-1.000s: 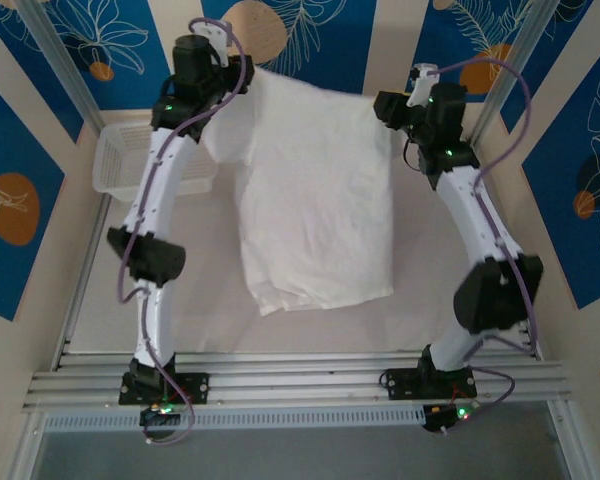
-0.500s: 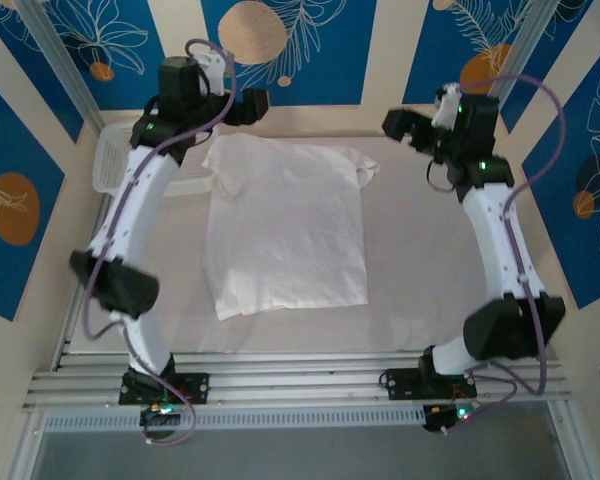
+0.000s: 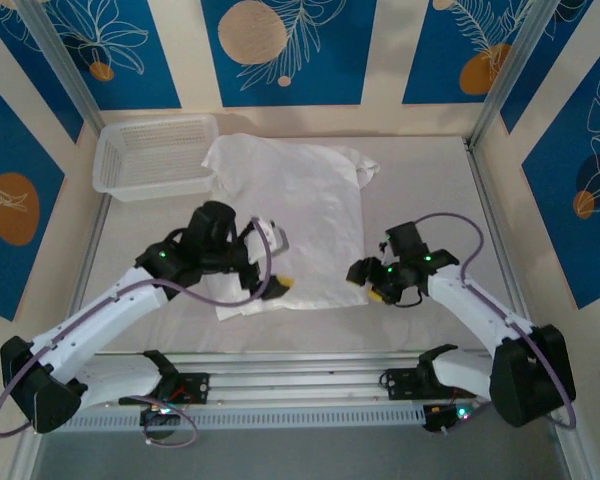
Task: Fold the inside-out t-shirt
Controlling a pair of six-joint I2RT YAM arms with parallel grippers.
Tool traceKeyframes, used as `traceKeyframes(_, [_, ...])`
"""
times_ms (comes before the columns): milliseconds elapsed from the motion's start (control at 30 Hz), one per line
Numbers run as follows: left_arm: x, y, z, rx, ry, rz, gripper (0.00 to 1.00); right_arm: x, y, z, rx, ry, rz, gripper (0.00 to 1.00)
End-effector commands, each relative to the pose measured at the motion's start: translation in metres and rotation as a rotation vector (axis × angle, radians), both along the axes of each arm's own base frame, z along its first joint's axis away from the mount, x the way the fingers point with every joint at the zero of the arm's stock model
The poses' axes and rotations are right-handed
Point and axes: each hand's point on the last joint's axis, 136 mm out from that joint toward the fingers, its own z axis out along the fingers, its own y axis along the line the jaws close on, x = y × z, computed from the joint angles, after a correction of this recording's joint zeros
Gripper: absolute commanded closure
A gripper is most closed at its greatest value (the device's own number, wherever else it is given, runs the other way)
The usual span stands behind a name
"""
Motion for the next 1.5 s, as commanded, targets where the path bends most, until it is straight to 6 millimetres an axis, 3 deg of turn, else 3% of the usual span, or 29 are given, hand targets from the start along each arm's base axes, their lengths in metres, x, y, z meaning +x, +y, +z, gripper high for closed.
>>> traceKeyframes(0, [-0.01,0.01,-0.019,0.1,-0.113,-0.096,0.01,-0.025,0.015,-0.016,-0.041,0.11,0.06,0.33])
traceKeyframes(100, [-0.008,0.02,-0.047,0.221,-0.112,-0.114,0.01,-0.026,0.045,-0.008,-0.061,0.048,0.193,0.3])
traceKeyframes(200, [-0.003,0.027,-0.06,0.287,-0.132,-0.105,0.01,-0.021,0.082,0.004,-0.112,-0.094,0.408,0.26])
traceKeyframes(333, [0.002,0.029,-0.059,0.257,-0.2,-0.075,0.01,-0.001,0.123,0.006,-0.272,-0.336,0.71,0.14])
traceKeyframes(467, [0.001,0.033,-0.05,0.233,-0.22,-0.045,0.01,0.01,0.14,-0.017,-0.276,-0.328,0.822,0.15])
traceKeyframes(700, [-0.004,0.038,-0.048,0.209,-0.209,-0.024,0.01,-0.016,0.158,-0.047,-0.216,-0.268,0.97,0.27])
traceKeyframes(800, [-0.003,0.039,-0.047,0.206,-0.217,-0.018,0.01,-0.015,0.156,-0.055,-0.257,-0.27,0.96,0.39])
traceKeyframes(1067, [-0.001,0.037,-0.05,0.207,-0.209,-0.016,0.01,-0.004,0.153,-0.047,-0.278,-0.329,0.918,0.98])
traceKeyframes(1367, [-0.002,0.042,-0.054,0.202,-0.217,0.006,0.01,0.001,0.151,-0.036,-0.267,-0.401,0.909,1.0])
traceKeyframes(1467, [-0.004,0.041,-0.058,0.207,-0.202,-0.003,0.01,0.01,0.149,-0.013,-0.235,-0.44,0.862,1.0])
